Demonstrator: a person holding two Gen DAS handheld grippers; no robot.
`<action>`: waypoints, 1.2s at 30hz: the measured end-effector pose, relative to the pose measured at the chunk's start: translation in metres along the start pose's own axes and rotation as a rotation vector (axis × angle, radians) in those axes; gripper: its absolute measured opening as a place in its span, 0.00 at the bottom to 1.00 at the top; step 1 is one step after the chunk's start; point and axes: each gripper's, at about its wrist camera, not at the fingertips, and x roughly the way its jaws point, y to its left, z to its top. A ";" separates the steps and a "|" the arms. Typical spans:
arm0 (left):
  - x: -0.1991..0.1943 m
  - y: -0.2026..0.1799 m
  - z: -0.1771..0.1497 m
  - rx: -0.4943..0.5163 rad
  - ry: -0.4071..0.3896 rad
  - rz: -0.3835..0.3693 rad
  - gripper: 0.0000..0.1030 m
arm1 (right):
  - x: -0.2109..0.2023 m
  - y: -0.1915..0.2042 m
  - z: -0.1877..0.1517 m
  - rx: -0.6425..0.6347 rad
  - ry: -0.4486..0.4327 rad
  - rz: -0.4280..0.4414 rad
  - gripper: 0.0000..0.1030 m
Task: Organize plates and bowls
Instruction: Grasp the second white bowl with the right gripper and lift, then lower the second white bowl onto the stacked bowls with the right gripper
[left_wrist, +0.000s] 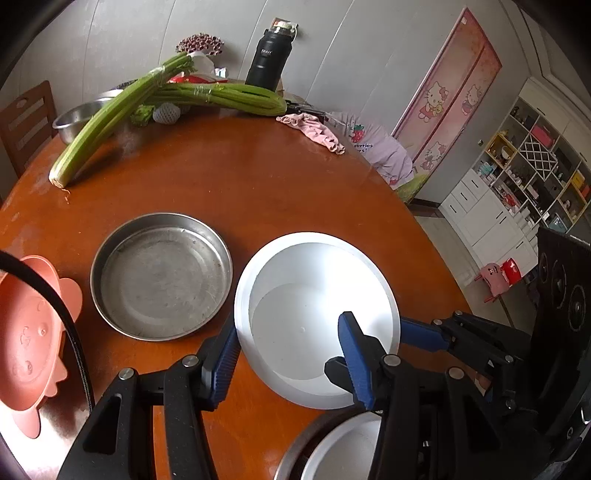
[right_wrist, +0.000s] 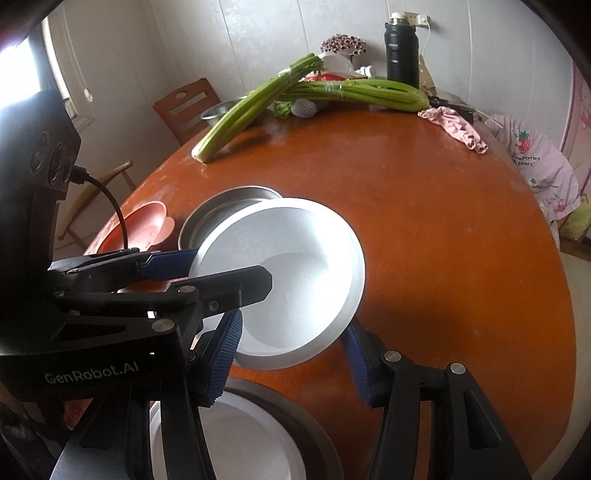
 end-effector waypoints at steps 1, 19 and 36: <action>-0.002 -0.001 -0.001 0.001 -0.004 0.000 0.51 | -0.002 0.001 0.000 0.000 -0.004 -0.001 0.55; -0.045 -0.023 -0.020 0.028 -0.074 0.010 0.51 | -0.040 0.020 -0.015 -0.033 -0.073 -0.011 0.55; -0.072 -0.036 -0.043 0.049 -0.131 0.011 0.51 | -0.072 0.035 -0.039 -0.058 -0.125 -0.015 0.55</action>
